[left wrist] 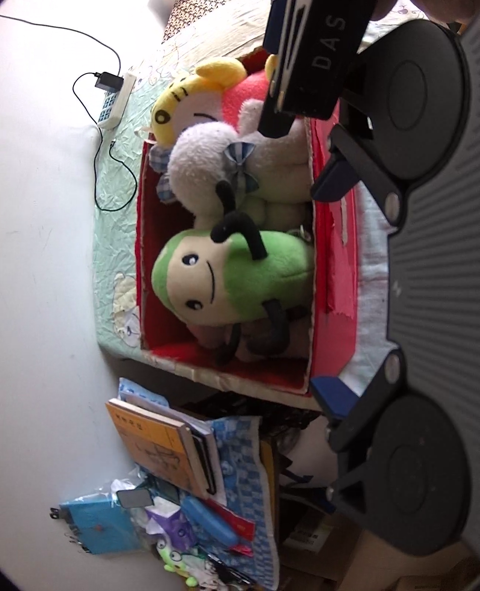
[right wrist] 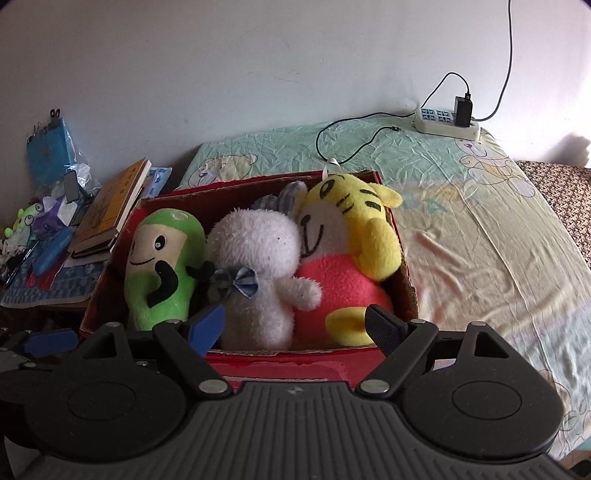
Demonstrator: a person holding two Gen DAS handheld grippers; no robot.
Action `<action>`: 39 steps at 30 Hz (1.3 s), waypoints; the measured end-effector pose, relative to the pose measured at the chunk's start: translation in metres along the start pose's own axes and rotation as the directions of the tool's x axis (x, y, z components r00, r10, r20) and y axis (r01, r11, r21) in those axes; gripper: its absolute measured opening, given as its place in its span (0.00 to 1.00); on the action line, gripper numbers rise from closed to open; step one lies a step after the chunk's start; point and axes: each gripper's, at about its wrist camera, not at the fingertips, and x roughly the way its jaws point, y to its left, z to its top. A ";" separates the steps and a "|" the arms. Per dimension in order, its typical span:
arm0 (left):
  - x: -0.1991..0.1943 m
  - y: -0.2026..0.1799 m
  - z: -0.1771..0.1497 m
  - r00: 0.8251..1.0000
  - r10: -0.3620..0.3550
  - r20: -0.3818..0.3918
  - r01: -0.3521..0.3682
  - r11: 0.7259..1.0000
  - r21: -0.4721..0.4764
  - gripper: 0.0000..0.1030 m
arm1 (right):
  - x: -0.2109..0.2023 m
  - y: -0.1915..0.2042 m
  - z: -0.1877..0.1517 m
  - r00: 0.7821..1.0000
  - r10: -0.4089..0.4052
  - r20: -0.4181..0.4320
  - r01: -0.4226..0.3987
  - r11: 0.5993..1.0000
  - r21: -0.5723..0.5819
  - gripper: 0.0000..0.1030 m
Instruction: Organize objects
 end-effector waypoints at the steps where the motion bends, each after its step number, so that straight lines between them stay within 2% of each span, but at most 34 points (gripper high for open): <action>1: 0.001 0.000 0.000 1.000 0.000 -0.003 0.000 1.000 -0.003 0.98 | 0.001 0.000 0.000 1.000 -0.002 0.000 0.002 1.000 -0.001 0.83; 26: 0.012 -0.009 0.000 0.999 0.050 -0.015 -0.049 0.999 0.016 0.97 | 0.001 -0.009 -0.006 1.000 0.014 0.012 -0.014 1.000 0.009 0.82; 39: 0.020 -0.009 0.001 0.999 0.014 -0.041 -0.013 1.000 0.019 0.98 | 0.008 -0.006 -0.006 1.000 0.010 0.006 -0.010 1.000 -0.013 0.84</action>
